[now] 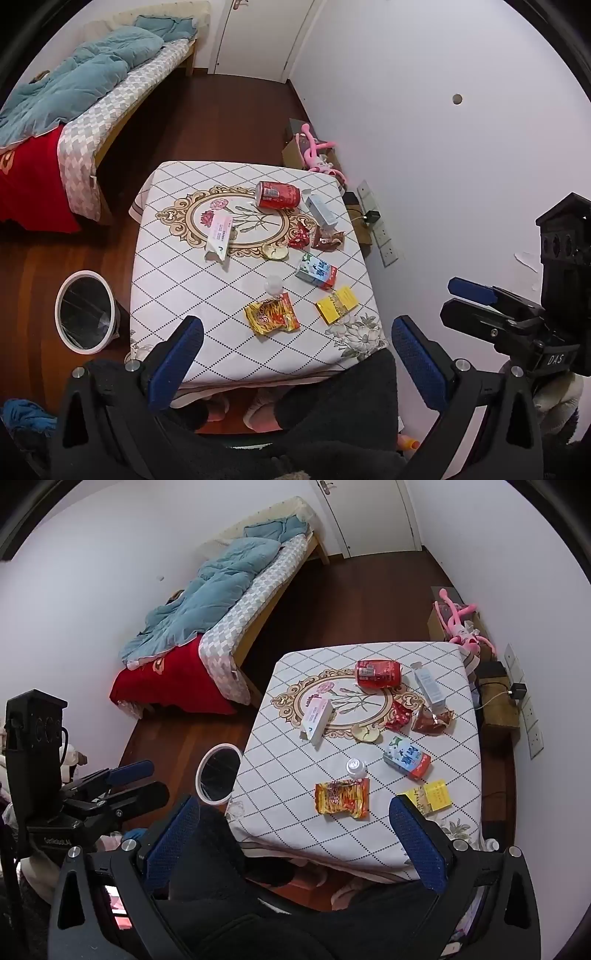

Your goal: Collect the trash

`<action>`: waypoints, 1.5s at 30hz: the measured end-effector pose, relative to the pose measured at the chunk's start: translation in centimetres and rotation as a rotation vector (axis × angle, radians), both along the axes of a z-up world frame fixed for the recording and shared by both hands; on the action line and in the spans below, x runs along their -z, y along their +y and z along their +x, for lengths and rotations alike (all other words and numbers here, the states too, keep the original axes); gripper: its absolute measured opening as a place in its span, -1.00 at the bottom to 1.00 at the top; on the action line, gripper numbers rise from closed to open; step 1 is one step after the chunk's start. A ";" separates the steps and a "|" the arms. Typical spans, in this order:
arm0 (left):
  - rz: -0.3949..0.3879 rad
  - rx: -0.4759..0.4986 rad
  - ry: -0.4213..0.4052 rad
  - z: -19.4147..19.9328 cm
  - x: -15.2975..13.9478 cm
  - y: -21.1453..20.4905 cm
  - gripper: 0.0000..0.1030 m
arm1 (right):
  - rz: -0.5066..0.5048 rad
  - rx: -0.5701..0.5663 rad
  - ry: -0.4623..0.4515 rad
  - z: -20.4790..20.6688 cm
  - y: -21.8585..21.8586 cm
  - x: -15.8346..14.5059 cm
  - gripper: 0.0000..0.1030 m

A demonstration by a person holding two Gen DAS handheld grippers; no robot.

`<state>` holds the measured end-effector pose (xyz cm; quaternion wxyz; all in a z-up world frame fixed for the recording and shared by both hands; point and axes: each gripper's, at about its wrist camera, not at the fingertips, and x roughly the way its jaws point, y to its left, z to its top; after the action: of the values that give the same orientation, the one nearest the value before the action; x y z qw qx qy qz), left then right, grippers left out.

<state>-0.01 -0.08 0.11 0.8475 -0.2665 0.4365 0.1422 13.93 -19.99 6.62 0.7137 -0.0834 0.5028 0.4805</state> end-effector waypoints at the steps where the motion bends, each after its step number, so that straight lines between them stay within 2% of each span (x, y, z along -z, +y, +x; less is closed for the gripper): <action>1: 0.003 -0.001 0.001 0.0 -0.1 -0.1 1.00 | 0.001 0.000 0.006 0.0 0.0 0.0 1.00; 4: 0.013 0.006 -0.006 0.0 0.2 -0.7 1.00 | -0.015 0.003 0.017 -0.1 0.2 0.0 1.00; 13: -0.027 0.023 -0.019 0.3 0.0 0.0 1.00 | 0.007 -0.005 0.029 0.0 0.1 0.1 1.00; 45: -0.008 0.023 -0.050 -0.2 -0.9 -0.2 1.00 | 0.018 -0.033 0.007 -0.9 0.7 -0.6 1.00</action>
<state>-0.16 -0.29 0.96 0.8587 -0.2682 0.4187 0.1239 12.99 -19.25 7.17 0.7046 -0.0836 0.4997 0.4969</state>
